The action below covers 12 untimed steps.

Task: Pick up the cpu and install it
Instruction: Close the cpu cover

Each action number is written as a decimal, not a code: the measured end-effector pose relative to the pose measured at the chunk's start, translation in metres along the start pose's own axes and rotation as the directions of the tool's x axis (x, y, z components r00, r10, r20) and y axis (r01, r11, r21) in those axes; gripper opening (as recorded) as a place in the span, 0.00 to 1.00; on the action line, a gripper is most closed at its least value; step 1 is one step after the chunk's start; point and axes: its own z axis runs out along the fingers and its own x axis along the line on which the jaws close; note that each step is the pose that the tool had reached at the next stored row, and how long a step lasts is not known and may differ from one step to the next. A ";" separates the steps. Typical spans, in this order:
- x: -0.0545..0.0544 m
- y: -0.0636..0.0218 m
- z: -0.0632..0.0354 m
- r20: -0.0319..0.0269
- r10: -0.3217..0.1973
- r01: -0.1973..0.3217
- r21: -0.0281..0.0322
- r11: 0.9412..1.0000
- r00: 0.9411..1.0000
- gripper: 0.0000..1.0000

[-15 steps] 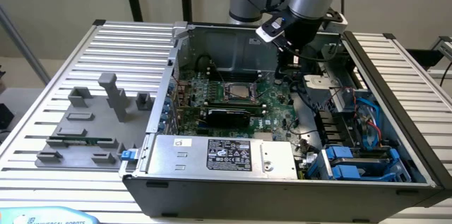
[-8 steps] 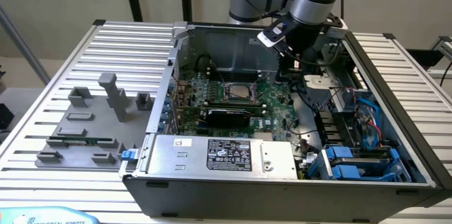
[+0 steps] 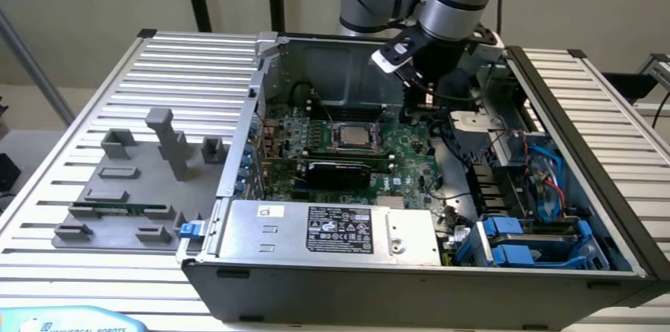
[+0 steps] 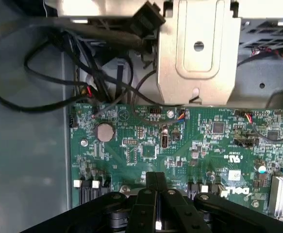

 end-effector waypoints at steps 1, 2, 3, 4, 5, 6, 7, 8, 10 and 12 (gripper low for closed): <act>0.000 -0.0025 0.0002 0.000 0.000 0.000 0.005 1.000 1.000 0.11; 0.000 -0.0052 0.0005 -0.001 0.000 0.000 0.009 1.000 1.000 0.11; 0.000 -0.0082 0.0008 -0.001 0.000 0.000 0.012 1.000 1.000 0.11; 0.000 -0.0114 0.0010 -0.001 0.000 0.000 0.015 1.000 1.000 0.11; 0.000 -0.0149 0.0014 -0.001 -0.001 0.001 0.018 1.000 1.000 0.11; 0.000 -0.0184 0.0017 -0.001 -0.001 0.001 0.019 1.000 1.000 0.11; 0.000 -0.0219 0.0021 -0.001 -0.001 0.001 0.021 1.000 1.000 0.11; 0.000 -0.0256 0.0024 -0.002 -0.001 0.001 0.022 1.000 1.000 0.11; 0.000 -0.0333 0.0032 -0.002 -0.002 0.002 0.024 1.000 1.000 0.11; 0.000 -0.0413 0.0040 -0.002 -0.002 0.002 0.026 1.000 1.000 0.11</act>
